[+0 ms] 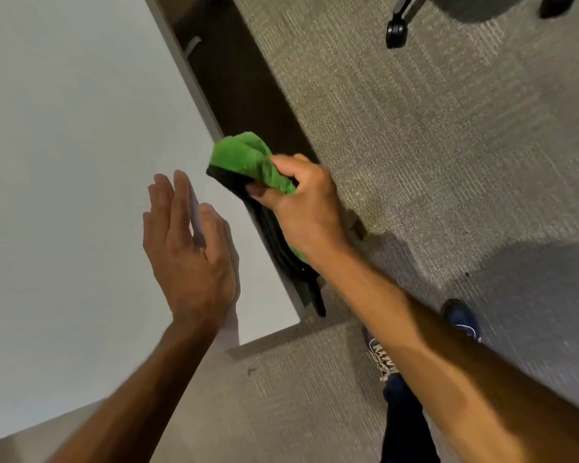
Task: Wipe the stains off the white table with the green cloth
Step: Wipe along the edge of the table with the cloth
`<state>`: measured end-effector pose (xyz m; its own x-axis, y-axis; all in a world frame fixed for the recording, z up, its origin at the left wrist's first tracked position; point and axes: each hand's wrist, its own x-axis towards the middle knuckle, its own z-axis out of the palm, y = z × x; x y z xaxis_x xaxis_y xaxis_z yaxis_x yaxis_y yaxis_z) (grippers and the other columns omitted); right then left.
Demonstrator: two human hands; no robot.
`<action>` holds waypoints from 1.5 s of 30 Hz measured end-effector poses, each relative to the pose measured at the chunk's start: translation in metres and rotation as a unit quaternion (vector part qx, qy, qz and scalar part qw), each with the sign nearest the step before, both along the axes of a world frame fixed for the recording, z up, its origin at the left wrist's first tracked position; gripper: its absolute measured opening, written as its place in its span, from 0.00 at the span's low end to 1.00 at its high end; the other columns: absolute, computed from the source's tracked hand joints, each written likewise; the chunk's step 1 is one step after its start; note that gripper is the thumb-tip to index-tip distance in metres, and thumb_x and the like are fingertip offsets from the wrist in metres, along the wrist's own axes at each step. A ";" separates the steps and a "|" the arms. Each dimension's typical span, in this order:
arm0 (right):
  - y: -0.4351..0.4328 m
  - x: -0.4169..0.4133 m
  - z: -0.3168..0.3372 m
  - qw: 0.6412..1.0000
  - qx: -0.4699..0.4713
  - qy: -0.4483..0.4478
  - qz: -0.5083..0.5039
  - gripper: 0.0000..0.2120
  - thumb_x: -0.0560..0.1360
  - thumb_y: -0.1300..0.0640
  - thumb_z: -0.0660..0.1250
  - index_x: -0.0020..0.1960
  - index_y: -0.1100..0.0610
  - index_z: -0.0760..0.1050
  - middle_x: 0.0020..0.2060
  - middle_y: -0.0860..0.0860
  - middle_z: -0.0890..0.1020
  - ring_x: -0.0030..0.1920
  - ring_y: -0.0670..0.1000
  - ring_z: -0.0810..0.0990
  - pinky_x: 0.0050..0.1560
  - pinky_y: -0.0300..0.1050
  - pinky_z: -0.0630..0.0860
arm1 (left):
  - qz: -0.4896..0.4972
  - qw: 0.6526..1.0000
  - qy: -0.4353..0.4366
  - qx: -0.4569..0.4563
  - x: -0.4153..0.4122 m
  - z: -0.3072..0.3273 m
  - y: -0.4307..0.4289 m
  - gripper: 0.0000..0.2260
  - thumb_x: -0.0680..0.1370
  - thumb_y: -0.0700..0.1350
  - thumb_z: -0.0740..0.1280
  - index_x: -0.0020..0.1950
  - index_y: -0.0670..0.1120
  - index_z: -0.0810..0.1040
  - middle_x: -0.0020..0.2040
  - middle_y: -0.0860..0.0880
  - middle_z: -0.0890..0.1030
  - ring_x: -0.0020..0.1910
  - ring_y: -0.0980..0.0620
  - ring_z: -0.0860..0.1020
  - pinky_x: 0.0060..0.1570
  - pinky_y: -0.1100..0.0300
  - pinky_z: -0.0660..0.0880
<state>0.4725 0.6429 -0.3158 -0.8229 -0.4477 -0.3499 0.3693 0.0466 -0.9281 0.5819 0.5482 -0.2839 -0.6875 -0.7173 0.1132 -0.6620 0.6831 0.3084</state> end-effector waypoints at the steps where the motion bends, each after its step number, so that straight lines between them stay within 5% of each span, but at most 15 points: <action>1: -0.011 -0.011 -0.001 1.000 -0.006 0.003 0.003 0.14 0.74 0.65 0.76 0.59 0.62 0.84 0.48 0.56 0.80 0.50 0.56 0.82 0.54 0.54 0.80 | 0.000 1.000 0.000 -0.001 0.000 -0.001 -0.001 0.23 0.84 0.53 0.53 0.80 0.50 0.62 0.80 0.51 0.60 0.80 0.57 0.55 0.79 0.48 0.55; 6: -0.013 -0.020 0.001 0.999 -0.008 0.008 0.032 0.18 0.75 0.64 0.75 0.64 0.63 0.81 0.55 0.58 0.82 0.57 0.56 0.81 0.61 0.48 0.79 | -0.006 1.000 0.007 0.001 0.001 -0.002 -0.001 0.23 0.85 0.52 0.54 0.79 0.48 0.63 0.80 0.49 0.61 0.80 0.55 0.56 0.79 0.48 0.54; 12: 0.064 0.043 0.003 0.995 -0.008 -0.001 0.100 0.19 0.73 0.73 0.72 0.62 0.61 0.83 0.49 0.49 0.77 0.48 0.41 0.77 0.48 0.26 0.71 | -0.013 1.000 0.010 0.006 0.002 -0.001 -0.004 0.23 0.84 0.51 0.54 0.79 0.46 0.63 0.80 0.47 0.61 0.80 0.53 0.56 0.79 0.48 0.54; 17: 0.117 0.090 0.012 0.993 -0.016 -0.060 0.103 0.22 0.70 0.67 0.68 0.58 0.46 0.83 0.48 0.41 0.80 0.53 0.44 0.82 0.53 0.32 0.77 | -0.007 1.000 0.008 0.005 0.002 -0.002 -0.005 0.23 0.85 0.52 0.54 0.79 0.48 0.62 0.80 0.49 0.61 0.80 0.56 0.55 0.79 0.49 0.53; 21: 0.126 0.101 0.019 0.992 -0.061 -0.085 0.075 0.21 0.73 0.70 0.70 0.61 0.51 0.84 0.54 0.41 0.83 0.59 0.43 0.83 0.58 0.32 0.79 | -0.009 1.000 0.007 0.004 0.003 -0.003 -0.005 0.23 0.85 0.53 0.53 0.80 0.49 0.62 0.80 0.49 0.60 0.80 0.56 0.54 0.79 0.49 0.52; 25: 0.106 0.087 0.016 0.996 -0.010 -0.051 0.073 0.26 0.72 0.77 0.66 0.62 0.54 0.84 0.50 0.40 0.81 0.55 0.43 0.83 0.56 0.35 0.80 | -0.011 1.000 0.009 0.005 0.003 -0.002 -0.004 0.23 0.85 0.52 0.54 0.79 0.48 0.62 0.80 0.48 0.60 0.80 0.55 0.54 0.79 0.48 0.52; 31: 0.030 0.015 0.005 0.992 0.056 0.060 0.098 0.19 0.74 0.67 0.73 0.65 0.59 0.82 0.51 0.47 0.77 0.55 0.49 0.79 0.52 0.29 0.71 | -0.015 1.000 0.009 0.015 0.002 -0.001 -0.004 0.23 0.85 0.52 0.53 0.80 0.48 0.62 0.81 0.48 0.59 0.80 0.54 0.54 0.79 0.47 0.52; 36: -0.032 -0.040 0.006 0.987 0.055 0.125 0.080 0.20 0.75 0.63 0.73 0.66 0.56 0.81 0.54 0.51 0.78 0.59 0.54 0.80 0.61 0.50 0.77 | -0.013 1.000 -0.005 0.014 0.002 -0.001 -0.004 0.22 0.85 0.51 0.52 0.80 0.49 0.60 0.81 0.48 0.57 0.81 0.54 0.52 0.79 0.48 0.50; 45: 0.047 0.012 0.021 0.965 0.020 0.126 0.228 0.32 0.77 0.74 0.66 0.75 0.50 0.72 0.59 0.51 0.76 0.67 0.48 0.75 0.72 0.31 0.69 | -0.026 0.999 -0.004 0.022 0.001 0.003 -0.003 0.22 0.85 0.44 0.56 0.79 0.46 0.62 0.81 0.45 0.58 0.81 0.50 0.53 0.79 0.46 0.50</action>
